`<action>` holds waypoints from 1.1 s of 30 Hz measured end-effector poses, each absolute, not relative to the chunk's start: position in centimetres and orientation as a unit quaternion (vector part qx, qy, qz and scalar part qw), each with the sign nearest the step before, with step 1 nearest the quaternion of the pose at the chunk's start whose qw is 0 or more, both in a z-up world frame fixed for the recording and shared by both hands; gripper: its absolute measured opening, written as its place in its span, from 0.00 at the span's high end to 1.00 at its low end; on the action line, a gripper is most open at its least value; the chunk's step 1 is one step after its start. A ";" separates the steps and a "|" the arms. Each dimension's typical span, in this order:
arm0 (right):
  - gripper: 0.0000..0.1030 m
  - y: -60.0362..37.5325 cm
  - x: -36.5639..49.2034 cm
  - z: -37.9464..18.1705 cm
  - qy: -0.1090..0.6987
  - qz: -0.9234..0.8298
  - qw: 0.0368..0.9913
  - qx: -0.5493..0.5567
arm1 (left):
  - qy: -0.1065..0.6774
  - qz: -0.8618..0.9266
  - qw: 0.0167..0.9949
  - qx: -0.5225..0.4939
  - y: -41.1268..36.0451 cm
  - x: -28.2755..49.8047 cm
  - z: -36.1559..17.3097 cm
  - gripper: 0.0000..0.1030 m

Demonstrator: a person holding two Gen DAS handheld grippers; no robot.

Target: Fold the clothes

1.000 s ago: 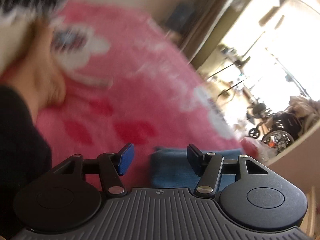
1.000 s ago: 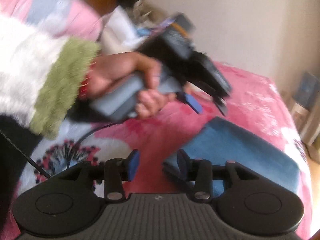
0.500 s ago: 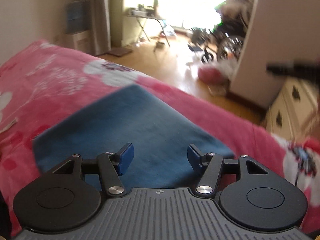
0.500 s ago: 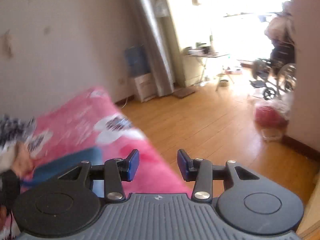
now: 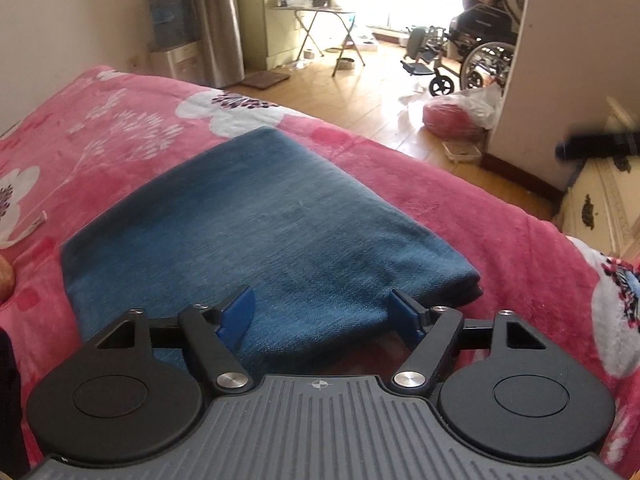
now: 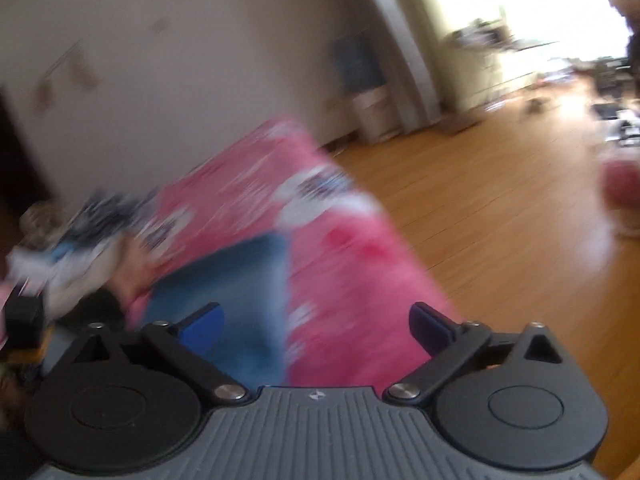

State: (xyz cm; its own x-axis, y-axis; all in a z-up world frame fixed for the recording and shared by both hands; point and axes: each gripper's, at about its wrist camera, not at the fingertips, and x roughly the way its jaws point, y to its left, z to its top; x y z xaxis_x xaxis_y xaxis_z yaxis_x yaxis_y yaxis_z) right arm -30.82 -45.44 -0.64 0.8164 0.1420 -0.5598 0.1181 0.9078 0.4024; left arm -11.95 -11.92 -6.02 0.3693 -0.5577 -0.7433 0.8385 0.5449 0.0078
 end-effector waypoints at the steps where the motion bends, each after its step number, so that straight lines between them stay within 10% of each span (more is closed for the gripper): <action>1: 0.00 -44.4 -30.5 -0.9 0.317 0.018 0.926 0.205 | 0.358 -0.431 0.805 0.194 -11.9 -11.9 -6.0 0.19; 7: 0.00 -39.3 -28.9 -2.7 0.402 -0.019 0.906 0.127 | 0.368 -0.429 0.806 0.173 -11.6 -11.9 -6.0 0.02; 33: 0.00 -37.0 -28.9 -7.8 0.524 -0.067 0.848 0.032 | 0.385 -0.428 0.807 0.134 -11.0 -11.4 -6.0 0.00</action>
